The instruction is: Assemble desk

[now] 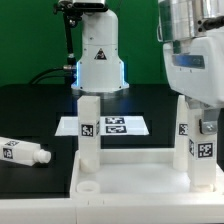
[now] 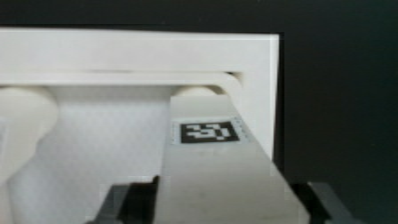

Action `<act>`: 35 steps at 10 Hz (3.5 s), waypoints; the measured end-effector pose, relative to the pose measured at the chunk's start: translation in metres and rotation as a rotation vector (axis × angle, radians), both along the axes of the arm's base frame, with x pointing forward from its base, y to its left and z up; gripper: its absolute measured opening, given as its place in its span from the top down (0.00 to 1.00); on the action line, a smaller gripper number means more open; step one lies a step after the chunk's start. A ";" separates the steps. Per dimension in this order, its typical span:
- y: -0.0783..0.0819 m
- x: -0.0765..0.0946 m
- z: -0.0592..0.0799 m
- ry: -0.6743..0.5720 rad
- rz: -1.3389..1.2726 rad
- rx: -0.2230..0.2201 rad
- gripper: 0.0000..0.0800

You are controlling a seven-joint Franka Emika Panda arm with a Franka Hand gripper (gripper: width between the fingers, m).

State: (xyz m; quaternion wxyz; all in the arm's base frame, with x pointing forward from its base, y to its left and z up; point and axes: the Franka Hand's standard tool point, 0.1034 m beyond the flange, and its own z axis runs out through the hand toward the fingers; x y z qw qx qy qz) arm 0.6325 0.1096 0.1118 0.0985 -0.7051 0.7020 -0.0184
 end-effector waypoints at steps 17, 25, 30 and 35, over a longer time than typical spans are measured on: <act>-0.002 0.008 0.008 -0.072 1.044 -0.242 0.62; -0.007 0.002 0.005 0.023 -0.069 -0.023 0.64; -0.014 0.013 0.014 -0.060 0.591 -0.119 0.21; -0.003 0.010 0.009 -0.090 1.092 -0.250 0.19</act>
Offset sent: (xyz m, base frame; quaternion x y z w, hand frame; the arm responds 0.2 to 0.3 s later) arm 0.0179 0.0243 0.0096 -0.0534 -0.0609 -0.4345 0.8970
